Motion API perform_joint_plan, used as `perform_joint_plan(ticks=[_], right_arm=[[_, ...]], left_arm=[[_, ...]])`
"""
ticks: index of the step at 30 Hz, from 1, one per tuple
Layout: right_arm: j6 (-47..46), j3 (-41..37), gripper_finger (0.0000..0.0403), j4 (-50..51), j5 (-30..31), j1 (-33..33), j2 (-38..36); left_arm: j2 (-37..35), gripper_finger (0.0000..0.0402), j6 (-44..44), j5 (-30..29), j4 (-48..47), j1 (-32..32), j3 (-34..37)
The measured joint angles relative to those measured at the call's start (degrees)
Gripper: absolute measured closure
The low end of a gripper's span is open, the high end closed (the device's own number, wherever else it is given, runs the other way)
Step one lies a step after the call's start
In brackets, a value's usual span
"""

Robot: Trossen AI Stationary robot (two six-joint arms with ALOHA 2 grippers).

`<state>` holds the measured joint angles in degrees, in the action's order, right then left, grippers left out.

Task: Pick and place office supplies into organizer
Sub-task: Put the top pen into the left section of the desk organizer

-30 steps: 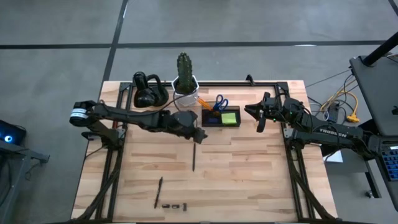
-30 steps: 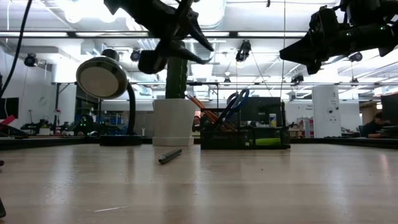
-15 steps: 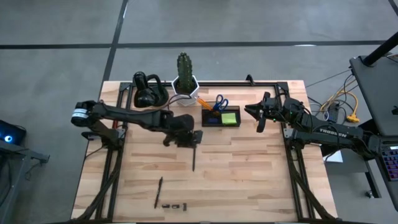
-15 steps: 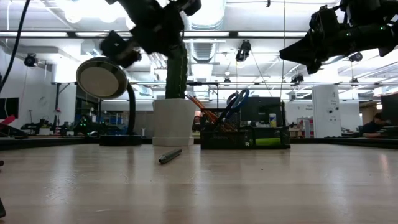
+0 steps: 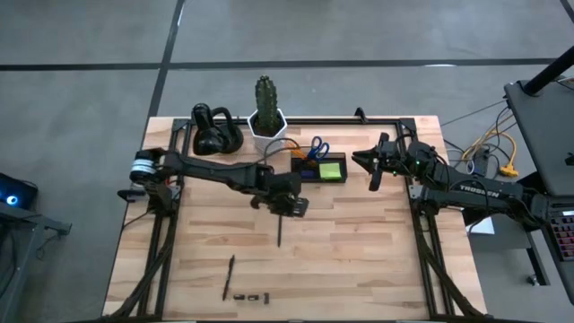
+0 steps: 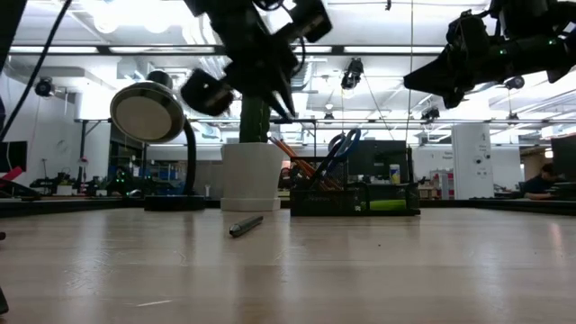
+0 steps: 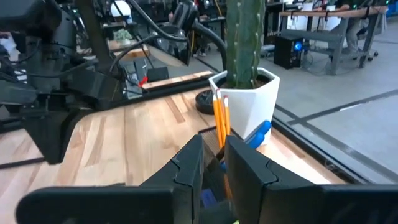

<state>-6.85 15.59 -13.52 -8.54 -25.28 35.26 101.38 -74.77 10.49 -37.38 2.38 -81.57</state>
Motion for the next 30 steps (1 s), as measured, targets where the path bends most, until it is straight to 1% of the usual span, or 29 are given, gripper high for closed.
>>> perform_joint_plan(ticks=[2,6,10,13,18,21,23,26,28,30], right_arm=[[-0.04,0.0,0.0346,0.15,0.02,0.0,0.1],[-0.36,0.0,0.0346,0.07,0.04,0.0,0.18],[-0.16,0.0,0.0346,0.05,0.15,0.0,0.21],[-0.08,0.0,0.0346,0.05,0.15,0.0,0.21],[0.02,0.0,0.0346,0.06,0.15,0.0,0.21],[0.02,0.0,0.0346,0.05,0.15,0.0,0.21],[0.02,0.0,0.0346,0.07,0.15,0.0,0.21],[0.02,0.0,0.0346,0.07,0.15,0.0,0.21],[0.02,0.0,0.0346,0.07,0.15,0.0,0.21],[0.02,0.0,0.0346,0.07,0.15,0.0,0.21]], left_arm=[[0.74,0.0391,0.32,0.82,2.05,-0.03,0.47],[1.25,0.039,0.18,4.01,2.45,-0.01,1.28],[1.27,0.0382,1.68,4.38,2.46,-0.08,1.45],[1.27,0.0356,6.24,4.36,2.74,-0.12,1.21],[1.27,0.029,6.2,4.11,3.65,-0.1,1.43],[1.27,0.026,6.34,4.05,5.41,-0.1,1.55],[1.27,0.0248,6.41,4.08,7.44,-0.2,1.68],[1.27,0.024,6.43,4.04,9.94,-0.44,1.96],[1.27,0.024,6.0,3.9,10.14,-0.64,2.02],[1.27,0.024,3.51,3.8,9.57,-0.8,2.46]])
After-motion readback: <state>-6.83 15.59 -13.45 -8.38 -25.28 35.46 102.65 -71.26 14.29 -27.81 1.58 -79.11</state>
